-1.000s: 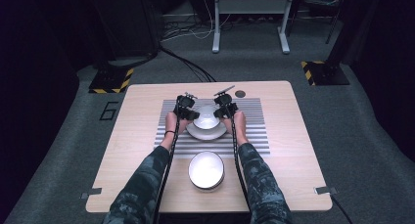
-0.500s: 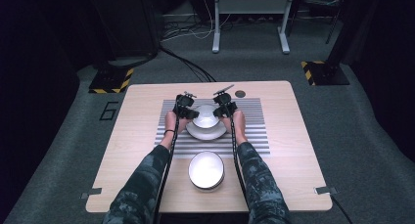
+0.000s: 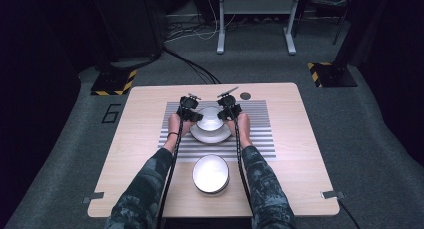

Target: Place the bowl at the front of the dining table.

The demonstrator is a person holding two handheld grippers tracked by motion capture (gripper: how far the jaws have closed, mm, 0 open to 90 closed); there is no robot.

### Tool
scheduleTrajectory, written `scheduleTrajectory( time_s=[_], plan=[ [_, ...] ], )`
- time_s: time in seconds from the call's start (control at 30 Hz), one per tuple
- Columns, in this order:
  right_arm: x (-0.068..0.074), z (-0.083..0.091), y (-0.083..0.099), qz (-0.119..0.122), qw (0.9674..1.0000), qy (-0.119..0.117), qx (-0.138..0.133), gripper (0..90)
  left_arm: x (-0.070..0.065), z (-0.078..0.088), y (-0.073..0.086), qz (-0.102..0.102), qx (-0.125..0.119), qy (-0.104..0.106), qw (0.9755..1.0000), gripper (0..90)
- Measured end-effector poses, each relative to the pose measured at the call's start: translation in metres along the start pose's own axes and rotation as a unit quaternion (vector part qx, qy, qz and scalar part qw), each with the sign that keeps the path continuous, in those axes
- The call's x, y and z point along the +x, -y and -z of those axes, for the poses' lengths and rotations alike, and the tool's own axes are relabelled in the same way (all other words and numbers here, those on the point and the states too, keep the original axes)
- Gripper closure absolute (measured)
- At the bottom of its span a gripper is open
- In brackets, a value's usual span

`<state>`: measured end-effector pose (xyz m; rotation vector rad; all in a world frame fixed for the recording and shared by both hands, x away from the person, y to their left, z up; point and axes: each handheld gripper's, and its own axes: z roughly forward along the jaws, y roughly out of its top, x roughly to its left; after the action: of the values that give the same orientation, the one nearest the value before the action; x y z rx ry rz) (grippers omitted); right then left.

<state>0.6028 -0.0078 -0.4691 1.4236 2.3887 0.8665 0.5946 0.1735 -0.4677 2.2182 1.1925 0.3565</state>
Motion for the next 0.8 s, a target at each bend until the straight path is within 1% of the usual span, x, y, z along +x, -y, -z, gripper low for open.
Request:
scheduleTrajectory(
  time_s=[0.03,0.17,0.27,0.37,0.43,0.5,0.53,0.57,0.63,0.67,0.7,0.73,0.8],
  plan=[
    [0.000,0.000,0.000,0.004,1.0000,0.001,0.001,81.2,0.000,0.000,0.000,0.002,0.001,-0.001,1.0000,80.7],
    [0.004,0.000,0.000,0.007,0.9999,0.011,0.001,79.9,-0.002,0.001,0.000,-0.007,0.004,-0.007,0.9999,79.9],
    [0.006,-0.002,-0.001,0.011,0.9998,0.017,-0.002,79.2,-0.001,0.001,0.001,-0.006,0.000,-0.006,1.0000,78.9],
    [0.006,-0.002,-0.001,0.013,0.9997,0.019,-0.001,78.8,0.002,0.000,0.003,0.002,-0.003,-0.003,1.0000,75.1],
    [0.007,-0.001,-0.001,0.020,0.9995,0.025,-0.003,78.5,0.004,0.000,0.005,0.015,-0.007,0.001,0.9999,71.9],
    [0.009,0.001,-0.001,0.024,0.9993,0.030,-0.005,70.9,0.005,0.000,0.005,0.016,-0.006,0.000,0.9999,67.1],
    [0.009,0.001,-0.001,0.021,0.9994,0.028,-0.008,64.9,0.005,0.001,0.004,0.015,-0.004,0.000,0.9999,63.0],
    [0.009,0.001,-0.002,0.015,0.9995,0.026,-0.006,56.0,0.004,0.002,0.004,0.015,-0.003,-0.002,0.9999,58.1],
    [0.010,0.002,-0.002,0.016,0.9996,0.024,0.001,33.1,0.005,0.006,0.002,0.016,-0.004,-0.003,0.9999,47.8],
    [0.010,0.003,-0.002,0.016,0.9996,0.022,0.000,26.6,0.005,0.007,0.001,0.016,0.000,-0.004,0.9999,41.6],
    [0.009,0.004,-0.002,0.017,0.9996,0.020,-0.005,21.8,0.005,0.009,0.000,0.016,-0.001,-0.012,0.9998,35.0],
    [0.009,0.006,-0.003,0.014,0.9997,0.020,-0.009,16.0,0.006,0.011,0.000,0.014,-0.003,-0.016,0.9998,31.2],
    [0.008,0.008,-0.003,0.018,0.9995,0.021,-0.012,13.3,0.008,0.014,0.001,0.023,-0.004,-0.009,0.9997,23.5]
  ],
)
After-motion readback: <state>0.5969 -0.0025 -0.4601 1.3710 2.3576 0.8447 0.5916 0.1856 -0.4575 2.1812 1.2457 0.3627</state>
